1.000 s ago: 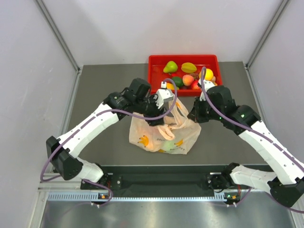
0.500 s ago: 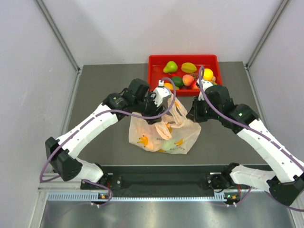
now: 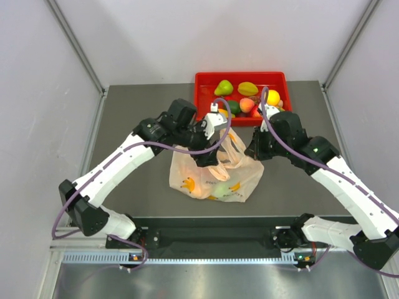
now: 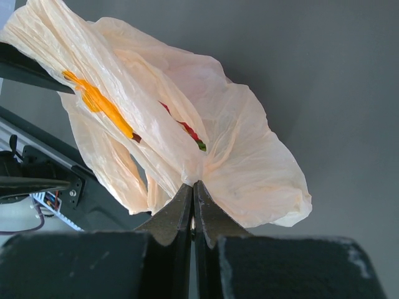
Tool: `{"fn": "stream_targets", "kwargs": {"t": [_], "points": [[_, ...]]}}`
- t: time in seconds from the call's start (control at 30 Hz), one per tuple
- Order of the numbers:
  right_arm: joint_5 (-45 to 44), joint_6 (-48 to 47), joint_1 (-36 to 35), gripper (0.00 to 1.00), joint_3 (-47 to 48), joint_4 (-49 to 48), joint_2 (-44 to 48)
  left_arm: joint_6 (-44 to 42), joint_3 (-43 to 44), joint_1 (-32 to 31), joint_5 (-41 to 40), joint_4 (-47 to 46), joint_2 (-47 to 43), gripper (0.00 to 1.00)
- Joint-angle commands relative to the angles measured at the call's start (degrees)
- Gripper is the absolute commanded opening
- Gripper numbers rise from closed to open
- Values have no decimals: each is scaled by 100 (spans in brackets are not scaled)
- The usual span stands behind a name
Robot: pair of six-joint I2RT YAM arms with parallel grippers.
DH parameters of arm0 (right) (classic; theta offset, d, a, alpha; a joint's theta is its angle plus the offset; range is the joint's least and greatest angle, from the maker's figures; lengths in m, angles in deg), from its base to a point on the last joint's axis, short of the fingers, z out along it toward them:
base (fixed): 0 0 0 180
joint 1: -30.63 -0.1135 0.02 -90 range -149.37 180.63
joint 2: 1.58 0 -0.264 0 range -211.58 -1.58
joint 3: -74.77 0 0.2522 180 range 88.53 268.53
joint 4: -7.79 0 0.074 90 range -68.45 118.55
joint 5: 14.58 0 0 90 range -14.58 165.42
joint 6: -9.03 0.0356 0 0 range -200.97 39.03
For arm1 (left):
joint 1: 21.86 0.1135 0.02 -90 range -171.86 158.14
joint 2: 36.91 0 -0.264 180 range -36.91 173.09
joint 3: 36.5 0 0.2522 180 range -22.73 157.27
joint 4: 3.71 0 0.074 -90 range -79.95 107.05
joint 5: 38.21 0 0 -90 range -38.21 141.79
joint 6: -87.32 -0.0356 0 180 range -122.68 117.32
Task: Untie the knot of the plastic bag and take out the fruit
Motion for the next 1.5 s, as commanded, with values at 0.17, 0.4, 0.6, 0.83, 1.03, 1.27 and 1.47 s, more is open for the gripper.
{"fn": "stream_targets", "kwargs": {"t": [0.17, 0.4, 0.6, 0.83, 1.03, 1.27, 1.47], "points": [[72, 6, 101, 0, 60, -244, -7, -392, -568, -54, -36, -277, 80, 73], [72, 14, 127, 0, 95, -271, -60, -454, -823, -107, -659, -400, 132, 35], [89, -3, 136, 0, 78, -314, -113, -384, -894, -98, -1739, -506, -8, 0], [89, -21, 162, 0, 51, -332, -113, 64, -1069, -98, -3066, -445, -61, 0], [124, -21, 197, 0, -28, -350, -69, 477, -1280, -81, -3929, -576, -140, 0], [168, -21, 224, 0, -177, -350, 45, 671, -1114, -10, -2563, -831, -254, 51], [396, 14, 241, 0, -493, -446, 326, 496, -1053, -19, -838, -1183, -185, 60]]}}
